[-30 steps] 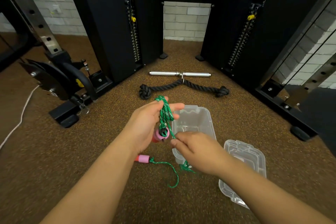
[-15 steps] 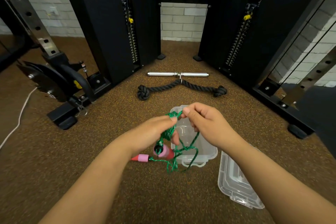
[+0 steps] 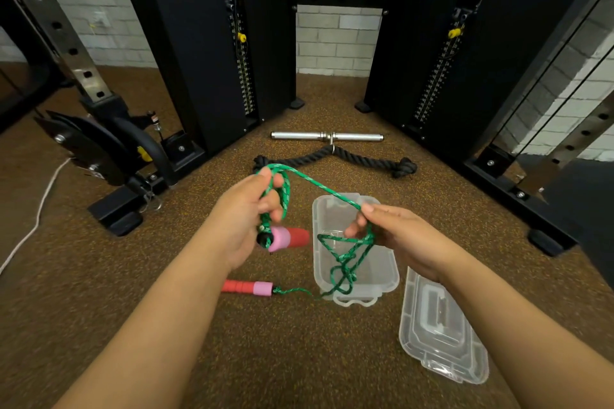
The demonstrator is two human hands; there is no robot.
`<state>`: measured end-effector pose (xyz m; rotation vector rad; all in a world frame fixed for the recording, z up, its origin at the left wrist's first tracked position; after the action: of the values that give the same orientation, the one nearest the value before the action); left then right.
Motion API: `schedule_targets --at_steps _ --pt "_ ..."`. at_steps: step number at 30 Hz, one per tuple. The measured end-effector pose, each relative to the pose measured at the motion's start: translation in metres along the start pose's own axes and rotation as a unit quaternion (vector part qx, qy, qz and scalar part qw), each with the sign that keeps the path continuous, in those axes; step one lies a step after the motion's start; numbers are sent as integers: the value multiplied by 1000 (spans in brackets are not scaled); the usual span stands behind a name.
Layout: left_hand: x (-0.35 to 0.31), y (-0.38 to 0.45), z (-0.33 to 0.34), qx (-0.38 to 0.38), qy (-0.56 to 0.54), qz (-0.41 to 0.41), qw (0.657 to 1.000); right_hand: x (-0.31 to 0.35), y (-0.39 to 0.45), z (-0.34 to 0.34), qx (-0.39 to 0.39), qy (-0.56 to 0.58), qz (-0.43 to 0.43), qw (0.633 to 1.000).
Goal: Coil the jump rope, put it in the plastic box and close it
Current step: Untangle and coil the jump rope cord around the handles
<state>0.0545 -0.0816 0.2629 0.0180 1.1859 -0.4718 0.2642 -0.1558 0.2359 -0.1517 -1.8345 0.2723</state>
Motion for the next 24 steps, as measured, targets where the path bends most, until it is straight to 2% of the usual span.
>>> schedule_targets --at_steps 3,7,10,14,16,20,24 --pt "-2 3 -7 -45 -39 12 998 -8 2 -3 22 -53 6 998" --pt "-3 2 -5 -63 -56 9 996 -16 3 2 56 -131 33 989" --pt "-3 3 -7 -74 -65 23 995 -19 6 4 7 -164 59 985" --pt "-4 7 -17 -101 -91 40 990 -19 5 -3 -34 -122 52 991" --pt "-5 8 -20 -118 -96 51 987 -20 5 -6 -45 -143 54 987" --pt "-6 11 -24 -127 -85 59 986 -31 8 -7 -39 -295 68 952" --pt "-6 11 -22 -120 -74 53 989 -36 9 -3 -22 -465 76 882"
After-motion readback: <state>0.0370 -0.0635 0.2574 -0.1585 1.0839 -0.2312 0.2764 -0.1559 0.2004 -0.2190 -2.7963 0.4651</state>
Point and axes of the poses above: each hand's wrist, its own y-axis towards the middle knuckle, its own z-axis out of the palm, x = y × z, the point moved 2 cm from there along y, towards the middle knuckle, and after that the axes turned 13 degrees about -y, right-handed, at the moved point
